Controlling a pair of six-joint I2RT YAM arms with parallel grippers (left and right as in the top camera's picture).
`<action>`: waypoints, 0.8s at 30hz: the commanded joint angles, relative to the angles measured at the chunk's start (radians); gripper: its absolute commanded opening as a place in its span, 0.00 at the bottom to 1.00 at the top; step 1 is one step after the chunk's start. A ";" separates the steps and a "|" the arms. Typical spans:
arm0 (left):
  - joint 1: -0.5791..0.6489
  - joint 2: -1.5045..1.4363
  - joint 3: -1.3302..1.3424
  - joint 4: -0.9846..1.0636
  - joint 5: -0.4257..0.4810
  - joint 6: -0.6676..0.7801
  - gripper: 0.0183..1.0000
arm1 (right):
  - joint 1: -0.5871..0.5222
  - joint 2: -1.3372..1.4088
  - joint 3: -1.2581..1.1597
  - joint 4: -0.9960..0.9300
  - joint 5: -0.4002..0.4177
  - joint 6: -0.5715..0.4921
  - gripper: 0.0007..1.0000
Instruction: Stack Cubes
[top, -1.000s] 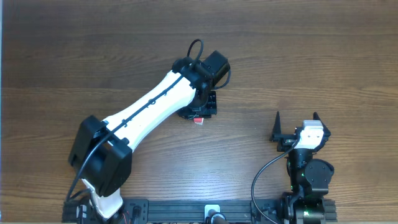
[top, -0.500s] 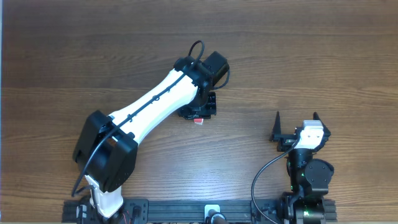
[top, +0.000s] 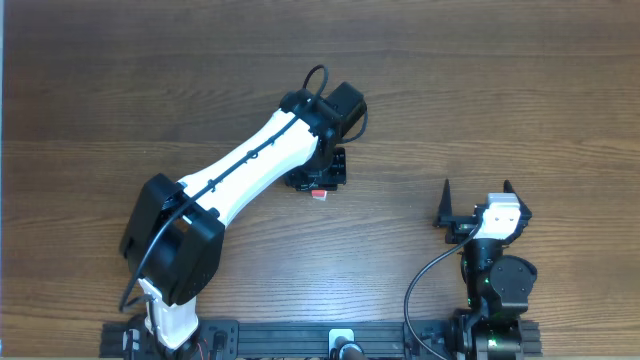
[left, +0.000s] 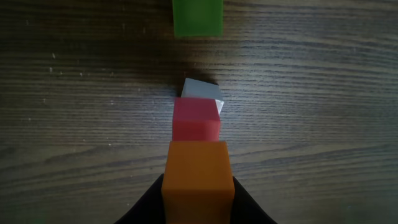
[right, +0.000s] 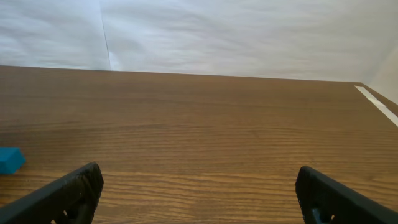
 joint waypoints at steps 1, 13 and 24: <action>0.006 0.034 0.007 0.009 0.010 0.019 0.02 | -0.005 -0.009 -0.005 -0.003 0.006 0.003 0.99; 0.006 0.056 0.007 0.022 0.010 0.023 0.02 | -0.005 -0.009 -0.005 -0.003 0.006 0.003 0.99; 0.006 0.056 0.007 0.021 0.006 0.023 0.02 | -0.005 -0.009 -0.005 -0.003 0.006 0.003 0.99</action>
